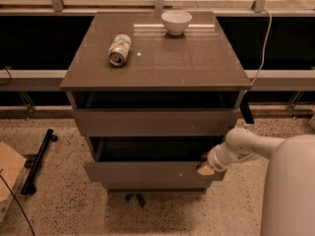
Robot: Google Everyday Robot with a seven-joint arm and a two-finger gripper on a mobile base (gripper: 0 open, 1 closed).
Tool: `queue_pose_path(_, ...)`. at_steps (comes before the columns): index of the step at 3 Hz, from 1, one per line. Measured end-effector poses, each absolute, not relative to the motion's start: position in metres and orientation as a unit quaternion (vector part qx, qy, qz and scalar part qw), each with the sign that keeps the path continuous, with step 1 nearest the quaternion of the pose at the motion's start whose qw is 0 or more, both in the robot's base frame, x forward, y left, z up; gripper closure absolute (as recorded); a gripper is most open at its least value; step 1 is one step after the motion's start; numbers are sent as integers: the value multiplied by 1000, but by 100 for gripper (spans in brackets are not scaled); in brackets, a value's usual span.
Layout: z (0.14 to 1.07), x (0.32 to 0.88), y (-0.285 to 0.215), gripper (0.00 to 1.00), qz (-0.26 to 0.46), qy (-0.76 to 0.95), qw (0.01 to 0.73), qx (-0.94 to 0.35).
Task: Open middle drawer
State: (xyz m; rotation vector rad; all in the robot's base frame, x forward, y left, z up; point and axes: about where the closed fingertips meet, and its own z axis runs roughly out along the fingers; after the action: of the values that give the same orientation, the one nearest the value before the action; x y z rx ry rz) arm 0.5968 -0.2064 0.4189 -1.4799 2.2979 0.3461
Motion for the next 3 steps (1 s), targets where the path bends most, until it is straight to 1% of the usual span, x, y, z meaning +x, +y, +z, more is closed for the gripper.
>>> queue_pose_path(1,420,597,-206,0,124,819,192,-527)
queue_pose_path(2,416,558,-209,0,160,830,190,-500)
queue_pose_path(3,417,558,-209,0,160,830,190,-500)
